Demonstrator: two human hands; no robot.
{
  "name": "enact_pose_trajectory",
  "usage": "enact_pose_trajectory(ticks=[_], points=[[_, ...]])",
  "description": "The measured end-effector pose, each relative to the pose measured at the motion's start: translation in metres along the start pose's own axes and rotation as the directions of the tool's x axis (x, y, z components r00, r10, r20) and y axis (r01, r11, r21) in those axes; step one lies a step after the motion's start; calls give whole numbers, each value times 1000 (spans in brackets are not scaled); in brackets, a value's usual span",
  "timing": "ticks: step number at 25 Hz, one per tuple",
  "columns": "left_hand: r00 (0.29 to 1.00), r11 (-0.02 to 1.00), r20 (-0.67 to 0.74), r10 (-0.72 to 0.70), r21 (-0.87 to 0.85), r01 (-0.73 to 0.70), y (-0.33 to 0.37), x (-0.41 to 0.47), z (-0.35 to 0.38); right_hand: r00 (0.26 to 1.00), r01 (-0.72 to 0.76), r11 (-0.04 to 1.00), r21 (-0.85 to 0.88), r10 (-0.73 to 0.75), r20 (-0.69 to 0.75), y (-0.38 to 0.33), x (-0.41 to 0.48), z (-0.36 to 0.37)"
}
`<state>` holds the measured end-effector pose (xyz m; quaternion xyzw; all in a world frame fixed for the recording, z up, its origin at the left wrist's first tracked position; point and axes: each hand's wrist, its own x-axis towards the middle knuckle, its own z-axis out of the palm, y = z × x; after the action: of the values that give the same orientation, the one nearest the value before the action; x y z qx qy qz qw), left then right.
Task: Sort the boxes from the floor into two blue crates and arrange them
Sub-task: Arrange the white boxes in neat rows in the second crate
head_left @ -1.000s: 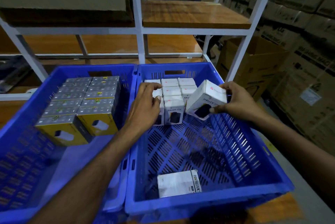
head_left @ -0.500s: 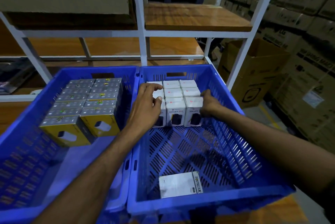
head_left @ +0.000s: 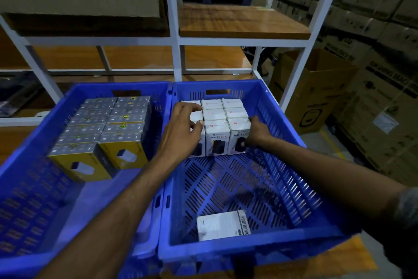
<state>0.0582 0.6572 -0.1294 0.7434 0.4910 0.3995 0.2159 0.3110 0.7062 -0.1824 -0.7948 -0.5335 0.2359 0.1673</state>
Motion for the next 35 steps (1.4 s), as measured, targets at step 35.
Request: enact_pose_trajectory(ticks=[35], points=[[912, 867, 359, 199, 369, -334, 3, -39, -18, 576, 736, 627, -256, -380, 723, -13, -125, 27]])
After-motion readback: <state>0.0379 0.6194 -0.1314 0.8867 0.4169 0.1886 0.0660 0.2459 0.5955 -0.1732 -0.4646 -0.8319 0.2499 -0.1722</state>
